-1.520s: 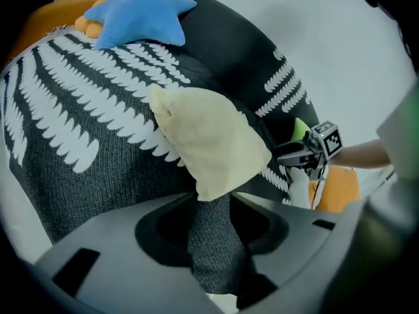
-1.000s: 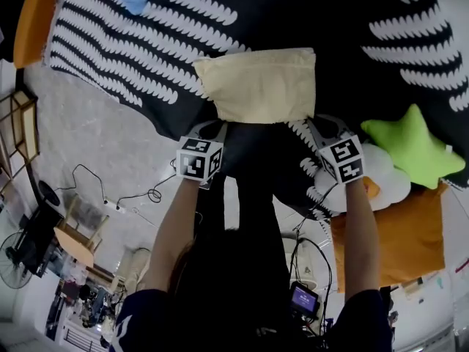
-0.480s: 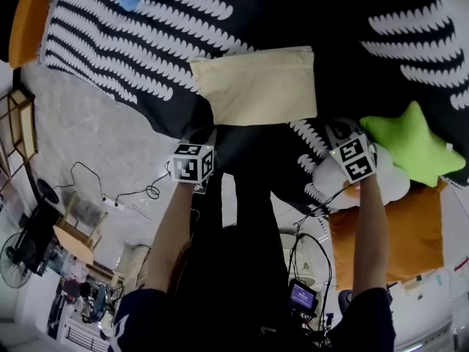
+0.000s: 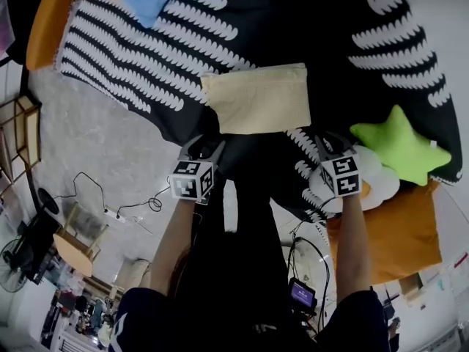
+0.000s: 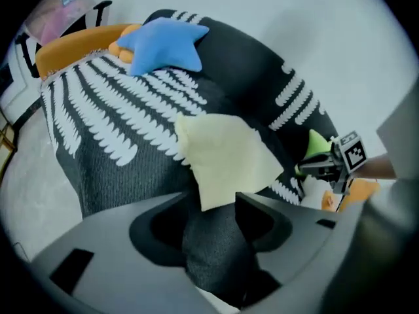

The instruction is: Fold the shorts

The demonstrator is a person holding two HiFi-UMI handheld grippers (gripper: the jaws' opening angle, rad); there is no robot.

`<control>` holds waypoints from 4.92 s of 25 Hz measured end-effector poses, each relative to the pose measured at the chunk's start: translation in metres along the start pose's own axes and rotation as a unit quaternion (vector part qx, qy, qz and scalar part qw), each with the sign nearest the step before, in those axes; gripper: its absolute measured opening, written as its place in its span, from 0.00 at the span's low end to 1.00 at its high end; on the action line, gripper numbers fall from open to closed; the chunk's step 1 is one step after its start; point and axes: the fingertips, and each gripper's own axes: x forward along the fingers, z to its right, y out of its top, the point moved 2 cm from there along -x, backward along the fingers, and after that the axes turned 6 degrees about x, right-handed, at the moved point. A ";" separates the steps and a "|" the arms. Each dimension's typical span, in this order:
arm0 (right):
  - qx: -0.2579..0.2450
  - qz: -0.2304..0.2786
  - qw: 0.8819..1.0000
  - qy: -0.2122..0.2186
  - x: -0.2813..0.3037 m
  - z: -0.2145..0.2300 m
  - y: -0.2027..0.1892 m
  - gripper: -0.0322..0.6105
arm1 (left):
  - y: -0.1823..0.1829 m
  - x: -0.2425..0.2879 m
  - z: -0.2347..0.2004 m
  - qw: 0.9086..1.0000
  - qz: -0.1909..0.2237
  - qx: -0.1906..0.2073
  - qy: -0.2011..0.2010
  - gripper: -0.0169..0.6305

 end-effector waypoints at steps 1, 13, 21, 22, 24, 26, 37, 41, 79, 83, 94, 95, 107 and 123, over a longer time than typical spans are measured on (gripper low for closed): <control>0.014 0.013 1.000 -0.007 -0.008 -0.002 0.002 0.16 | 0.009 -0.005 0.007 1.000 0.013 0.007 -0.007 0.37; 0.070 0.129 0.988 -0.049 -0.087 -0.073 0.059 0.22 | 0.078 -0.092 0.028 0.992 0.093 0.075 -0.035 0.40; 0.094 0.161 0.979 -0.087 -0.142 -0.099 0.075 0.22 | 0.102 -0.143 0.038 0.987 0.135 0.083 -0.038 0.32; 0.093 0.165 0.978 -0.088 -0.147 -0.104 0.079 0.22 | 0.107 -0.150 0.038 0.985 0.141 0.089 -0.039 0.32; 0.087 0.171 0.977 -0.092 -0.157 -0.115 0.087 0.22 | 0.116 -0.163 0.042 0.982 0.152 0.101 -0.043 0.32; 0.082 0.176 0.976 -0.097 -0.166 -0.125 0.093 0.22 | 0.124 -0.177 0.045 0.979 0.163 0.113 -0.047 0.32; 0.084 0.230 0.961 -0.127 -0.223 -0.182 0.119 0.21 | 0.136 -0.254 0.050 0.960 0.215 0.172 -0.045 0.32; 0.091 0.266 0.949 -0.140 -0.250 -0.202 0.127 0.21 | 0.148 -0.283 0.055 0.950 0.239 0.195 -0.048 0.33; -0.019 0.522 0.806 -0.277 -0.472 -0.301 0.205 0.43 | 0.244 -0.509 0.170 0.776 0.507 0.356 -0.119 0.38; -0.037 0.524 0.803 -0.281 -0.473 -0.303 0.214 0.45 | 0.246 -0.505 0.167 0.784 0.506 0.340 -0.118 0.38; -0.045 0.561 0.778 -0.280 -0.483 -0.302 0.212 0.10 | 0.245 -0.501 0.174 0.781 0.511 0.342 -0.108 0.03; -0.048 0.559 0.780 -0.277 -0.483 -0.302 0.213 0.06 | 0.246 -0.501 0.175 0.781 0.512 0.342 -0.107 0.03; -0.054 0.589 0.767 -0.249 -0.498 -0.295 0.219 0.06 | 0.253 -0.503 0.188 0.770 0.539 0.332 -0.081 0.03; -0.072 0.594 0.765 -0.239 -0.504 -0.275 0.223 0.06 | 0.259 -0.494 0.201 0.776 0.540 0.320 -0.057 0.03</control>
